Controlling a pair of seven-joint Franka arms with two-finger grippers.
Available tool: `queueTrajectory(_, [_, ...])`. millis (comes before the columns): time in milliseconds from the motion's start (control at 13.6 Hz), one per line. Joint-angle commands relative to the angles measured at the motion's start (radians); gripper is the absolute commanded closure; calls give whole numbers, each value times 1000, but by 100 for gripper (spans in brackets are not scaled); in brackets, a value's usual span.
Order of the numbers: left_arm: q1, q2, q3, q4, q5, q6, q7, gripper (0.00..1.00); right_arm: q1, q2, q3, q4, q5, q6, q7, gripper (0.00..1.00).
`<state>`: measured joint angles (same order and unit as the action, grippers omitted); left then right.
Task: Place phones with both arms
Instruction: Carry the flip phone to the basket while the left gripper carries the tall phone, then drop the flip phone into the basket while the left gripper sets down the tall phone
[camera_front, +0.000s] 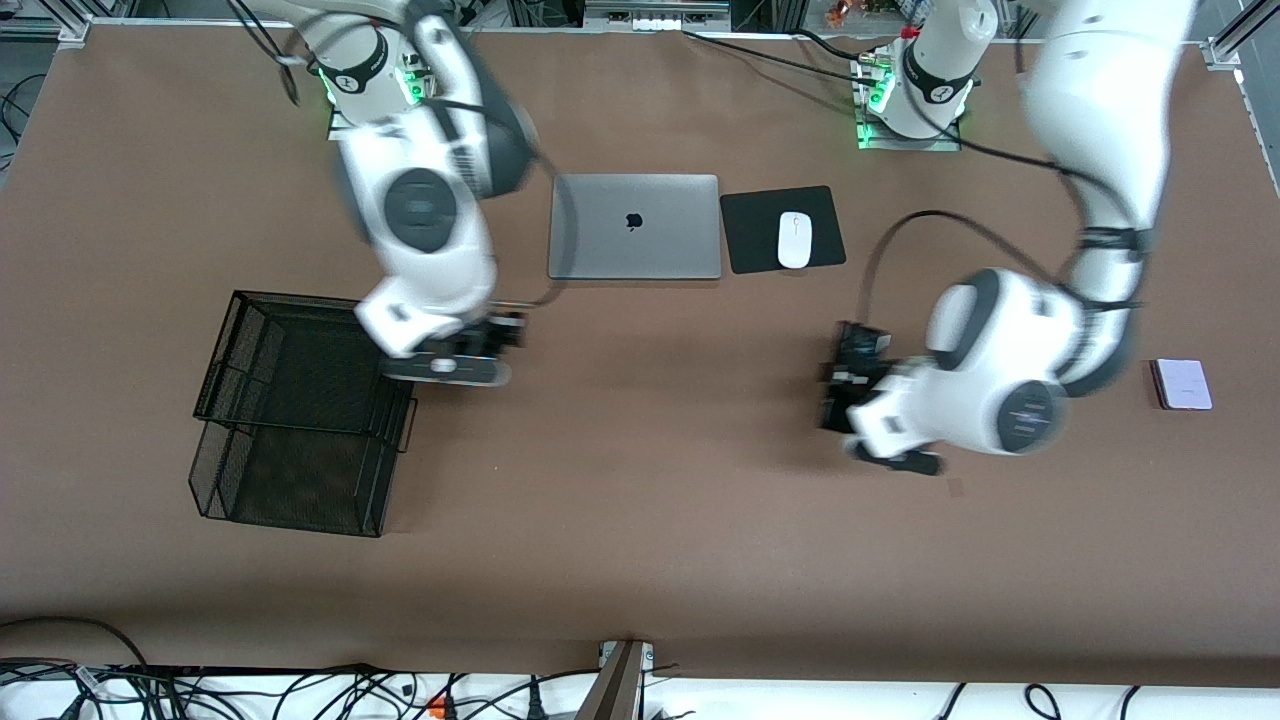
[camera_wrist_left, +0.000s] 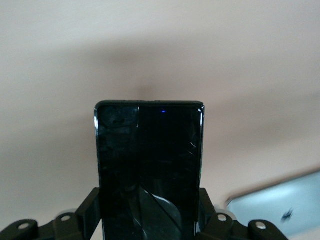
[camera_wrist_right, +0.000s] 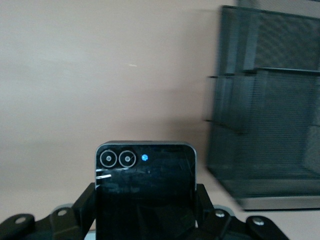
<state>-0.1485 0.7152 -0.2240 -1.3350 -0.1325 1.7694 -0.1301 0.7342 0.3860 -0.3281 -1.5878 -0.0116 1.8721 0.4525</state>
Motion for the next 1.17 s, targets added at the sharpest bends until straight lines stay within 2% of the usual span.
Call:
queueTrajectory(0, [-147, 52, 12, 13, -16, 146, -152, 84, 7, -189, -141, -274, 9, 96, -209, 100])
queueTrajectory(220, [-294, 142, 20, 11, -10, 348, -331, 83, 5, -207, -311, -412, 19, 241, -427, 100])
queueTrajectory(294, [-337, 170, 21, 11, -9, 416, -389, 83, 1, -197, -348, -447, 33, 302, -477, 100])
queueTrajectory(367, [-380, 187, 32, 10, 11, 459, -431, 78, -25, -181, -361, -467, 50, 346, -517, 100])
queueTrajectory(440, [-399, 191, 35, 10, 33, 466, -453, 23, -63, -156, -361, -469, 79, 361, -552, 100])
queueTrajectory(514, [-410, 191, 37, 10, 65, 466, -457, 0, -85, -130, -361, -468, 122, 366, -592, 100])
queueTrajectory(661, [-398, 175, 37, 8, 83, 443, -468, 0, -116, -69, -361, -462, 203, 381, -658, 98])
queueTrajectory(734, [-388, 147, 46, 7, 83, 388, -470, 0, -118, -55, -361, -457, 220, 378, -660, 77])
queueTrajectory(807, [-376, 112, 75, 13, 85, 293, -467, 0, -118, -55, -361, -448, 220, 371, -651, 31])
queueTrajectory(881, [-372, 69, 121, 14, 85, 204, -457, 0, -119, -53, -361, -439, 220, 369, -650, 0])
queueTrajectory(1101, [-358, -25, 274, 17, 85, 12, -454, 0, -118, -56, -362, -364, 217, 311, -652, 0])
